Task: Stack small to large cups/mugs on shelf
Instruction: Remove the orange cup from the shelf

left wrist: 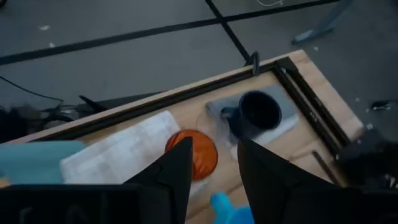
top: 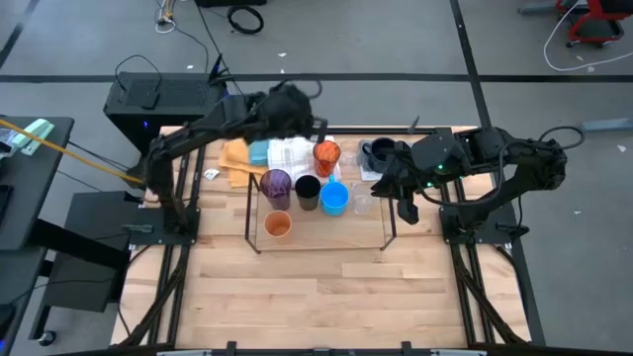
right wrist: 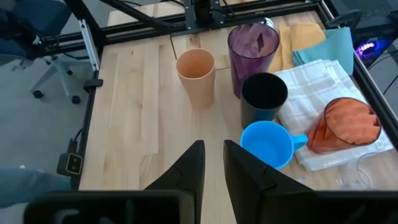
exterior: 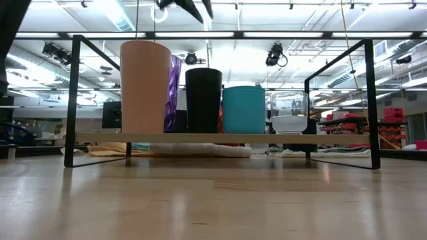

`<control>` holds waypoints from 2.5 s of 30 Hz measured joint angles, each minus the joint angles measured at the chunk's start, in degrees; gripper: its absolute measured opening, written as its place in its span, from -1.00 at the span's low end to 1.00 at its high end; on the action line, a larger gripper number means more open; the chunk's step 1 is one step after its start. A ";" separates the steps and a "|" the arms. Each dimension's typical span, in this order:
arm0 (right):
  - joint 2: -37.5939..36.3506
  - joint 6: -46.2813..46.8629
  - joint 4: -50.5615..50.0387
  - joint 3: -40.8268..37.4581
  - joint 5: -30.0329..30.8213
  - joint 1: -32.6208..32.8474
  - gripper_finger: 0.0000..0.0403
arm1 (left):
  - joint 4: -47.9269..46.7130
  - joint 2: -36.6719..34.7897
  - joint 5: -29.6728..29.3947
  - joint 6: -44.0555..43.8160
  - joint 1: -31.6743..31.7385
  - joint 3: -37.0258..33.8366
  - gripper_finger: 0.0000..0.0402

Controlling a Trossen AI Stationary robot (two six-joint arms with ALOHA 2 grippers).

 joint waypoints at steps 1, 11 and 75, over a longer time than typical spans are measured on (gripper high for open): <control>0.00 0.37 -0.01 0.00 0.00 0.02 -0.67 | 1.13 0.73 1.30 1.07 1.41 -0.02 -0.34; 0.00 4.37 -0.08 0.00 -1.23 0.05 -0.67 | 8.33 10.74 19.32 3.07 8.70 -0.07 -0.48; 4.07 4.09 -2.16 -0.02 -6.62 0.07 -0.67 | -1.99 19.67 19.05 11.61 13.31 -0.07 -0.03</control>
